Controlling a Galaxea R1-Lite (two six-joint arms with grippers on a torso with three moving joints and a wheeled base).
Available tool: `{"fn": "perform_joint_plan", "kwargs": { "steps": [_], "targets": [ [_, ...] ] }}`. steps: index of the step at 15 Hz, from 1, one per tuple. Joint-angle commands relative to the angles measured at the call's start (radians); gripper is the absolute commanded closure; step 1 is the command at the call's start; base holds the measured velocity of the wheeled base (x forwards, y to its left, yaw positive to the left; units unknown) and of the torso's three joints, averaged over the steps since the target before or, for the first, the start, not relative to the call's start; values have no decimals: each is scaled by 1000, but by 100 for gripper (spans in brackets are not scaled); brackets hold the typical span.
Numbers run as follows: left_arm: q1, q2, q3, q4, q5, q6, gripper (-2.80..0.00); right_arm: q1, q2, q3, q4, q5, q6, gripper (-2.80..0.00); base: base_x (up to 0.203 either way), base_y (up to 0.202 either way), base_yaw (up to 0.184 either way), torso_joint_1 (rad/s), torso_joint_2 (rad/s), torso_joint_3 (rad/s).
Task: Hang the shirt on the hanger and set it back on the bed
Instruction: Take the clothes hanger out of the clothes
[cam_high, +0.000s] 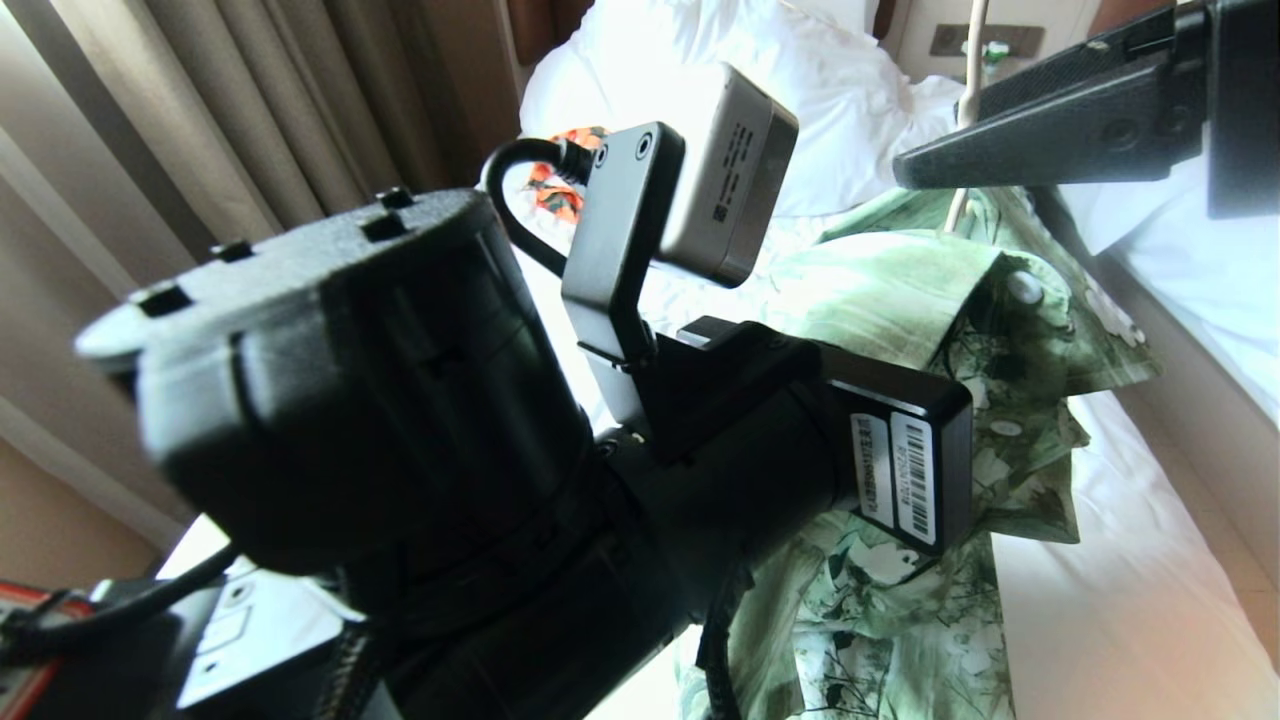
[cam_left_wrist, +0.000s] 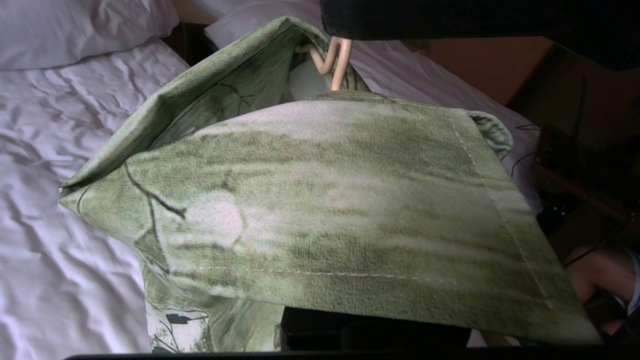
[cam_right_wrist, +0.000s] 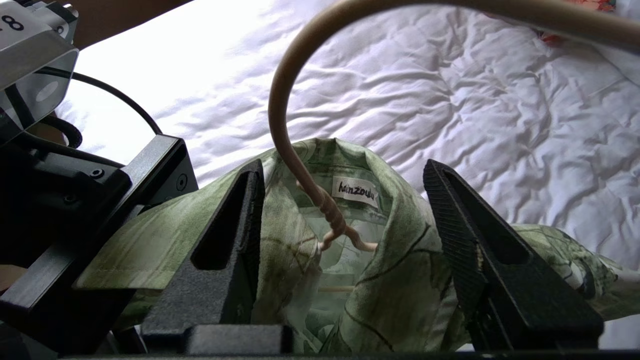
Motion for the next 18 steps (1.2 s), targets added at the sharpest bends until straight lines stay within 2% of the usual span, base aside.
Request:
{"fn": "perform_joint_plan", "kwargs": {
  "steps": [1, 3, 6, 8, 14, 15, 18],
  "targets": [
    [-2, -15, 3, 6, 1, -1, 0, 12, 24, 1, -8, -1, -4, 0, 0, 0, 0, 0, 0, 0],
    [-10, -42, 9, 27, -4, -1, 0, 32, 29, 1, -25, -10, -6, 0, 0, 0, 0, 0, 0, 0],
    [-17, -75, 27, 47, -55, 6, 0, 87, 32, 18, -44, -106, -12, 0, 0, 0, 0, 0, 0, 0],
    [-25, -97, 29, 88, -56, 34, 0, 105, 31, 35, -46, -112, -7, 0, 0, 0, 0, 0, 0, 0],
    [-37, -130, 47, 131, -56, 33, 0, 108, 13, 35, -46, -149, 15, 0, 0, 0, 0, 0, 0, 0],
    [-37, -131, 51, 130, -56, 34, -280, 108, 13, 35, -46, -149, 15, 0, 0, 0, 0, 0, 0, 0],
    [-37, -144, 64, 130, -59, 34, -280, 106, 13, 33, -48, -152, 15, 0, 0, 0, 0, 0, 0, 0]
  ]
}}
